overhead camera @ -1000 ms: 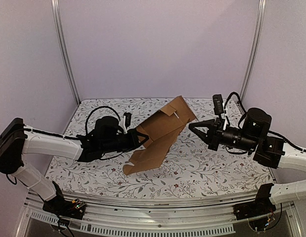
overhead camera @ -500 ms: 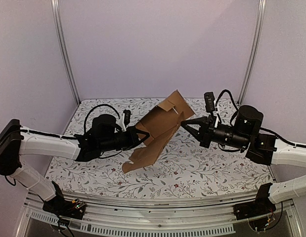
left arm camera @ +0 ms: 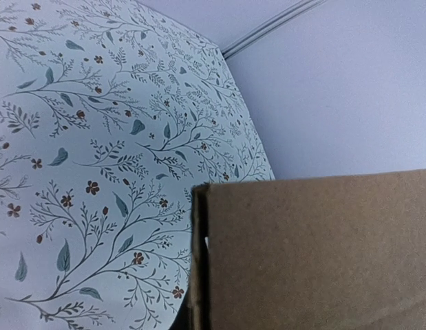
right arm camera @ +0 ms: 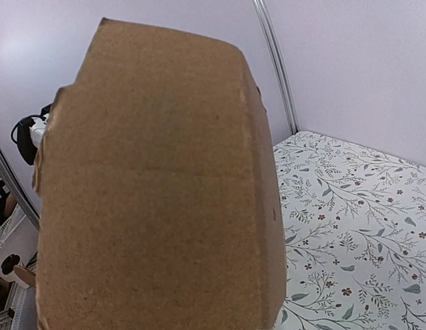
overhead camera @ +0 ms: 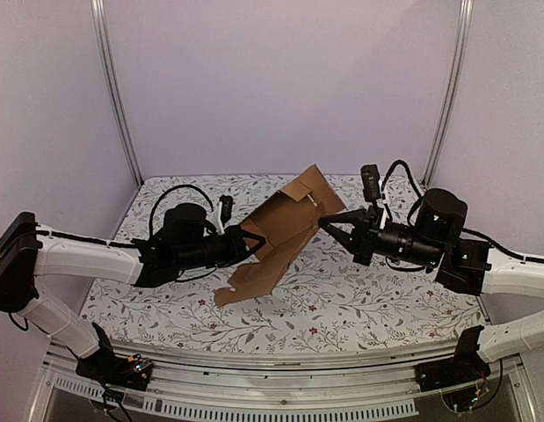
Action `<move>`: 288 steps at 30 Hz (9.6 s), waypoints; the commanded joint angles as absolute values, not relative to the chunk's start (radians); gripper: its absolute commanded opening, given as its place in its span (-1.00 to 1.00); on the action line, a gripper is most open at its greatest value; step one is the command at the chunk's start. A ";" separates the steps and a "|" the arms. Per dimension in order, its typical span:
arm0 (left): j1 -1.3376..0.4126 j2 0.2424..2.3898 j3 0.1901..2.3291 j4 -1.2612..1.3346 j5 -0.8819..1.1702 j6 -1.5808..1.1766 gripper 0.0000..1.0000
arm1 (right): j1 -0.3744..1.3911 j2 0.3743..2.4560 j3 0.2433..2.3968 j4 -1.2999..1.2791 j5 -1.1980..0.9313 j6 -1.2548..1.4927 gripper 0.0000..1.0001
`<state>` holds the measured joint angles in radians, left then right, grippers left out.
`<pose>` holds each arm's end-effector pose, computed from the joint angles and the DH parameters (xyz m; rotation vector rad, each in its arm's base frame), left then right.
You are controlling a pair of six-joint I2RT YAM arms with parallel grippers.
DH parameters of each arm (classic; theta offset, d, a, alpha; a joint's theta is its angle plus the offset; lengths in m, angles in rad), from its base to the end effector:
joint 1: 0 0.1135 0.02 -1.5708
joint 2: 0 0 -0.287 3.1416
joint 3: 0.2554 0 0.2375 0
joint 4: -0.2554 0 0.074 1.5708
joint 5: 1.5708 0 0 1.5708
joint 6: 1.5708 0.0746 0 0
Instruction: Fold the paper box
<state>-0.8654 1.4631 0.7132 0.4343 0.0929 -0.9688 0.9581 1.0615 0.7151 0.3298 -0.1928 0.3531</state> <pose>0.2146 -0.2627 0.2401 -0.0381 2.1189 -1.2796 0.1400 0.2240 0.3401 -0.6638 1.5818 1.1548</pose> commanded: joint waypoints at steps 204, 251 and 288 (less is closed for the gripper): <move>-1.078 1.405 0.885 -0.165 -0.689 -0.722 -1.00 | 1.277 1.712 1.137 0.117 0.897 0.189 -1.00; -1.070 1.023 0.834 -0.498 -0.459 -0.596 0.38 | 1.017 1.775 0.959 0.385 0.403 0.064 -1.00; -0.823 1.600 1.022 -0.017 0.138 -0.553 -0.90 | 0.895 2.136 0.847 1.038 -0.087 -0.069 -1.00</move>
<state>-0.8387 1.5402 0.9852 -0.0673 0.0898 -0.5465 0.9020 2.1025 0.8337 1.0088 -0.0849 -0.0727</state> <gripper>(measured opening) 0.079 0.024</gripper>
